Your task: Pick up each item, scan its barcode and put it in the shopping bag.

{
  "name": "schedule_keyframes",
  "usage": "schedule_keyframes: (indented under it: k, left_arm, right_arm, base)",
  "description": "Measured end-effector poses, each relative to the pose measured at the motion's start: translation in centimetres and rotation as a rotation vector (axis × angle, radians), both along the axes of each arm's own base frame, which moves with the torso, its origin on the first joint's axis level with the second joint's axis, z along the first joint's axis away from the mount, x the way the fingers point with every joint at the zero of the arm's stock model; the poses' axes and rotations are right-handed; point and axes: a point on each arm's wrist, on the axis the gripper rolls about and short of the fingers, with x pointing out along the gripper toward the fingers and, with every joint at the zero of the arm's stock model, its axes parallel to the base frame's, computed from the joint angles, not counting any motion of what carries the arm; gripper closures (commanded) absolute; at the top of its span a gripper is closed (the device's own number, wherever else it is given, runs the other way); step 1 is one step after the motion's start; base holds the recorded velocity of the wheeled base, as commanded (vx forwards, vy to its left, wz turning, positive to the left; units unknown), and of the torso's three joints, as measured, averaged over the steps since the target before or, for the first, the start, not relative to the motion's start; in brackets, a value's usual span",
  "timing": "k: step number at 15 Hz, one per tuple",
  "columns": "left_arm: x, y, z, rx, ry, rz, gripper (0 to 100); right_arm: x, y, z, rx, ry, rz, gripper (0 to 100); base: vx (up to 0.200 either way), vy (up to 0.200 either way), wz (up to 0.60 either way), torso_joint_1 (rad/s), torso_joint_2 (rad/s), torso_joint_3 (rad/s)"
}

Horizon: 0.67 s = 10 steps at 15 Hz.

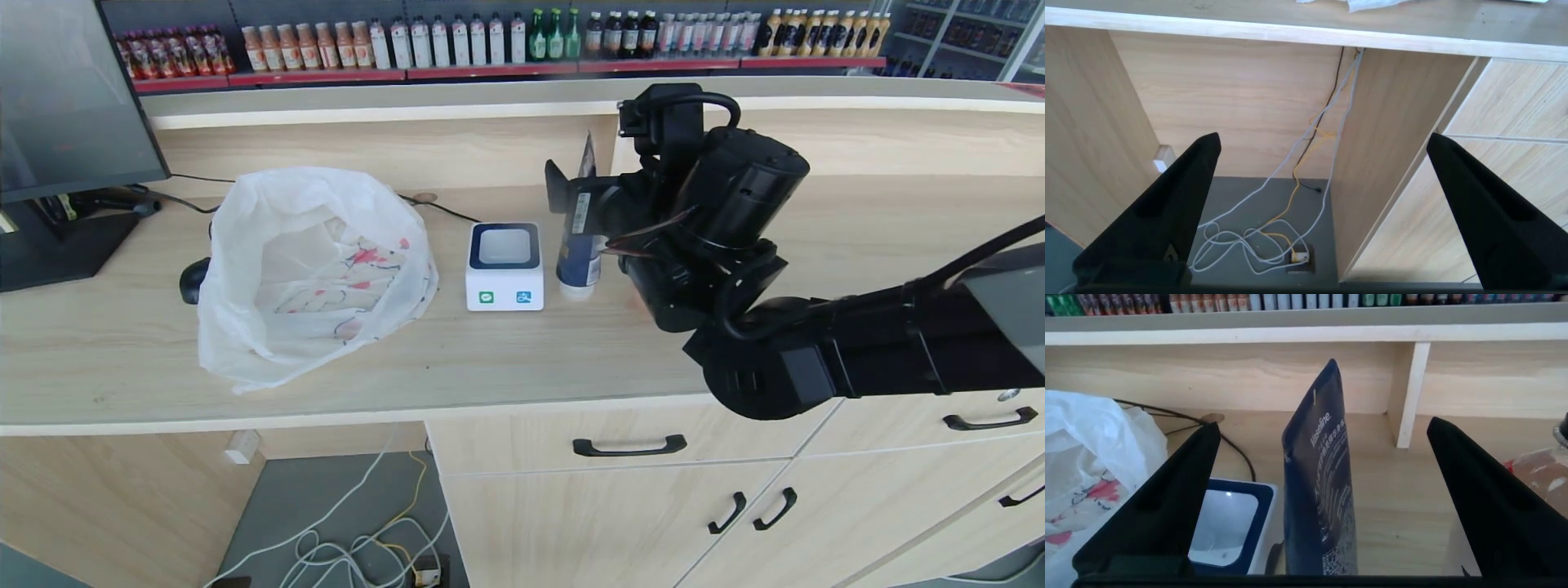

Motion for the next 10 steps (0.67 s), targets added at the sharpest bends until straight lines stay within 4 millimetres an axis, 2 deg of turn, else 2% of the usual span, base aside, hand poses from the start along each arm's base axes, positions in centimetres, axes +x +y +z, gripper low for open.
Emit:
schedule_keyframes:
  k: [6,10]
  left_arm:
    - [0.0,0.0,0.0,0.0,0.0,0.0,0]
    - [0.0,0.0,0.0,0.0,0.0,0.0,0]
  right_arm:
    - [2.1,0.8,0.4,0.023,-0.051,0.016,0]
    - [2.7,1.3,-0.1,0.02,-0.048,0.014,0]
  base:
    - [0.0,0.0,0.0,0.0,0.0,0.0]
    - [0.0,0.0,0.0,0.0,0.0,0.0]
